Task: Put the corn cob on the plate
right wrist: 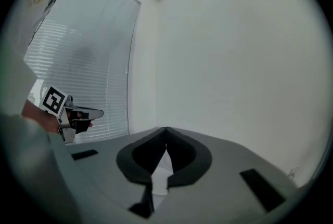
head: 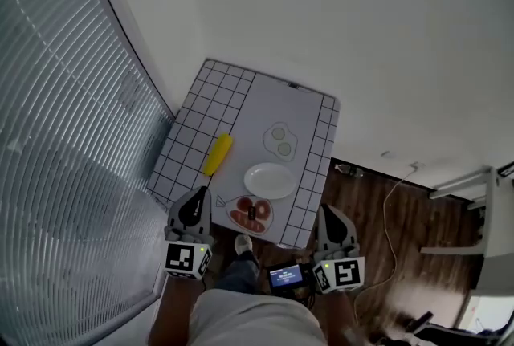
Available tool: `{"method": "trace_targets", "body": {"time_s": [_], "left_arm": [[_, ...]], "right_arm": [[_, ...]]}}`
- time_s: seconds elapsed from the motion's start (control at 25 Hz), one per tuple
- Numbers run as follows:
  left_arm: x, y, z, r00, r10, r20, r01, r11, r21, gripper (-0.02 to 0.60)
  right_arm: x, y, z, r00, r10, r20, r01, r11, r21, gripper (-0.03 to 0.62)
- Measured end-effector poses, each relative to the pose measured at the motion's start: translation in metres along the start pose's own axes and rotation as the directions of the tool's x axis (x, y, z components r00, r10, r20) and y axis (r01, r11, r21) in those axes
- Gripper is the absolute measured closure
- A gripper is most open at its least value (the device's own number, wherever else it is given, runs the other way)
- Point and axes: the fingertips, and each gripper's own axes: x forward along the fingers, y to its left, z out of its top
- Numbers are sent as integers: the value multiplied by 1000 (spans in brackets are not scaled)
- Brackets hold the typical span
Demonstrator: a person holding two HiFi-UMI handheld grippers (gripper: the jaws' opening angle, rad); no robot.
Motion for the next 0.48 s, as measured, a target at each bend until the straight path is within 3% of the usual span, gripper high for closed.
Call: {"method": "trace_targets", "body": {"time_s": [0.2,0.48], "left_arm": [[35,29,-7,1000,-5,-19,5,1000,-2,575],[58,31,-14,999,2,-47,-3,1000,-21,575]], "right_arm": [[35,-7,-1,1000,-24,-14,24,1000,-1,588],[56,-20,-2,1000,-16,-27,16,1000,14,588]]}}
